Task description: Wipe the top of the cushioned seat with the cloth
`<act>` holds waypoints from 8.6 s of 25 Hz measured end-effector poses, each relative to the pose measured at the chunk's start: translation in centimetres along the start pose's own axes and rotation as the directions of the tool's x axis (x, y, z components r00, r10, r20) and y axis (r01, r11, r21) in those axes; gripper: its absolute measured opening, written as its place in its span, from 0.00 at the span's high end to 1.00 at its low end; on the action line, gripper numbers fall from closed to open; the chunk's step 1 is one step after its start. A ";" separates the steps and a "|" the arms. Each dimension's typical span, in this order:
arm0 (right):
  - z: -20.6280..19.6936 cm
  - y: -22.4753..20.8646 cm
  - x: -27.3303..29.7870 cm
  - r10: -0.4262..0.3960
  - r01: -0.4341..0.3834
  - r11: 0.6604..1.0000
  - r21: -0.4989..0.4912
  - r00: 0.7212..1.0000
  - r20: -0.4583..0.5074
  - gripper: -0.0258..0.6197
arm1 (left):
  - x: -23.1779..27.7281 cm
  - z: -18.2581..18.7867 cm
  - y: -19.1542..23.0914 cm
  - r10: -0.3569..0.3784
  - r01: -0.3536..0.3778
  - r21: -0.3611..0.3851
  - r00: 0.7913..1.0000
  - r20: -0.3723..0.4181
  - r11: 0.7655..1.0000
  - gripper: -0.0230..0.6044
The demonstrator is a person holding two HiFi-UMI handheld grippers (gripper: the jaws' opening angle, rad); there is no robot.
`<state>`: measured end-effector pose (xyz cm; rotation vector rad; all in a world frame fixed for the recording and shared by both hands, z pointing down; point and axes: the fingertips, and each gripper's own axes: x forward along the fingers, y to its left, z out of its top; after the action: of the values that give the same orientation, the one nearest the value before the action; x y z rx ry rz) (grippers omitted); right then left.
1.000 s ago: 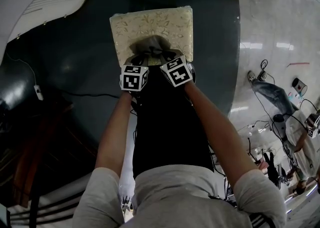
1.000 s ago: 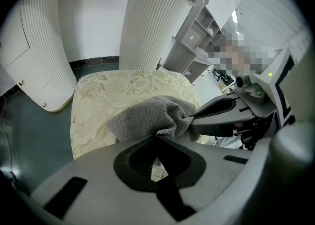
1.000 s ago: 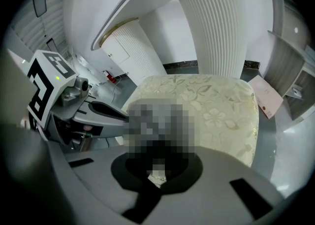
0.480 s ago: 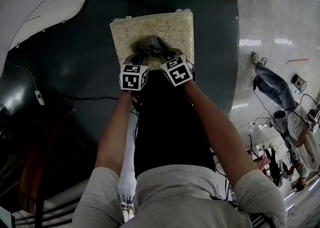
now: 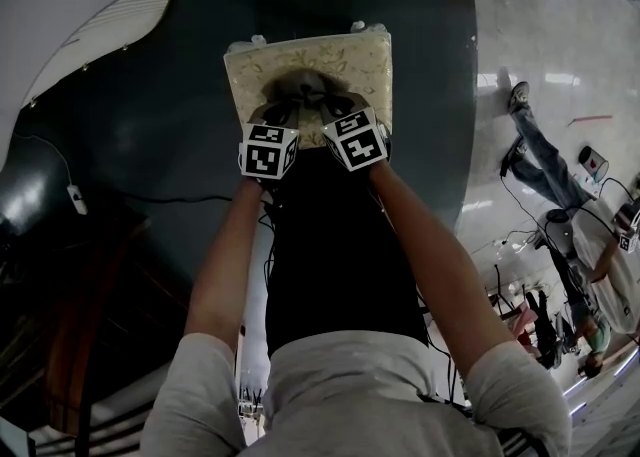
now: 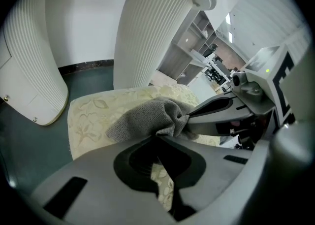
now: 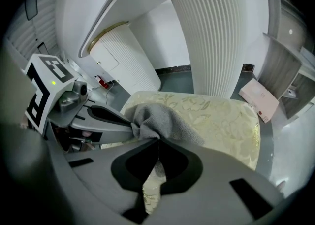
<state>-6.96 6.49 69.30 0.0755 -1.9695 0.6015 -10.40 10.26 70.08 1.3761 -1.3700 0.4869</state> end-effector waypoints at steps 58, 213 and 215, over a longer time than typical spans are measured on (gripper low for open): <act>5.3 -10.0 -2.2 -0.122 0.110 0.985 0.135 0.989 0.080 0.94 | 4.5 9.4 -2.5 -0.082 0.083 0.071 0.996 -0.017 0.994 0.93; -10.3 -12.5 -8.1 -0.289 0.130 0.792 0.596 0.941 0.178 0.94 | 8.3 2.9 -16.5 -0.091 0.283 0.506 0.925 -0.370 0.815 0.93; -9.6 -12.8 -8.0 -0.291 0.129 0.789 0.601 0.940 0.180 0.94 | 8.4 3.6 -16.1 -0.092 0.289 0.507 0.921 -0.377 0.812 0.93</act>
<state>8.69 -2.10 70.60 0.7910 -1.9195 1.0724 4.67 -0.56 69.86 1.7795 -0.8130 0.9907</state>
